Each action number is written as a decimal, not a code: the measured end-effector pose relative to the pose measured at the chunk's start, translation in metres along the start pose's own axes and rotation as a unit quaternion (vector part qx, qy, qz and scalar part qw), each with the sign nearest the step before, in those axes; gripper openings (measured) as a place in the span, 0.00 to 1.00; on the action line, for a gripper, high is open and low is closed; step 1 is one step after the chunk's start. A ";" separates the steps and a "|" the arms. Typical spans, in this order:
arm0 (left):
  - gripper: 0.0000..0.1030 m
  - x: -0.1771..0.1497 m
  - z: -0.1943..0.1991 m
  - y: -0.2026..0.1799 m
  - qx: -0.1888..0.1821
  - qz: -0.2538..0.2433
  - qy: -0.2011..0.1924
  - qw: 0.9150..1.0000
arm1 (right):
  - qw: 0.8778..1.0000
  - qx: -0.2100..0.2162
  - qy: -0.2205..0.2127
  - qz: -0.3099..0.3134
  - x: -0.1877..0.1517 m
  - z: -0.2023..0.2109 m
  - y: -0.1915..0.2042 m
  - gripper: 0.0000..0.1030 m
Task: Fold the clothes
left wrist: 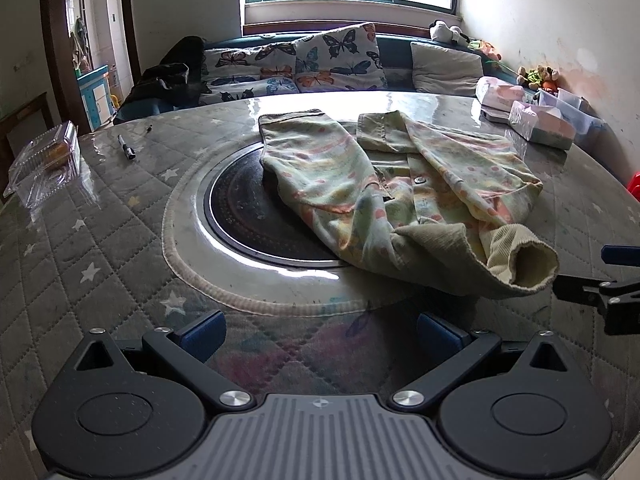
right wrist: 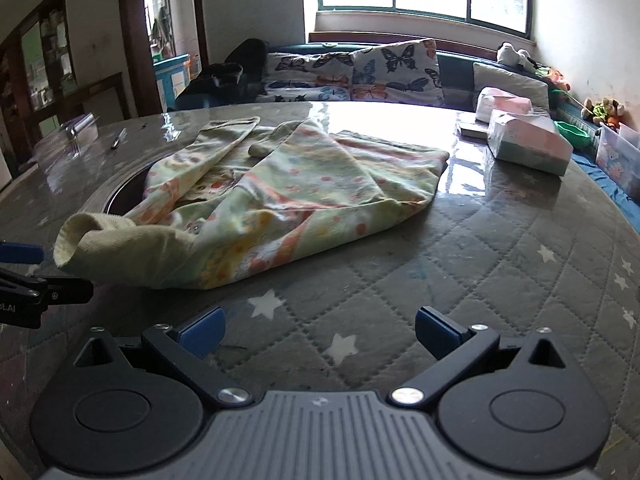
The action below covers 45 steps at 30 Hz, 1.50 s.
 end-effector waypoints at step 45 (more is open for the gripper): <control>1.00 0.017 -0.012 0.004 0.011 -0.007 0.013 1.000 | 0.999 0.022 0.025 0.023 0.010 -0.013 0.016 0.96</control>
Point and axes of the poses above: each gripper's, at about its wrist camera, not at the fingertips, and z roughly against the way its jaws point, y to its left, x to its top, the point moved 3 cm from there along -z, roughly the way its jaws point, and after that the axes turned 6 degrees about y, right-handed, at the moved point
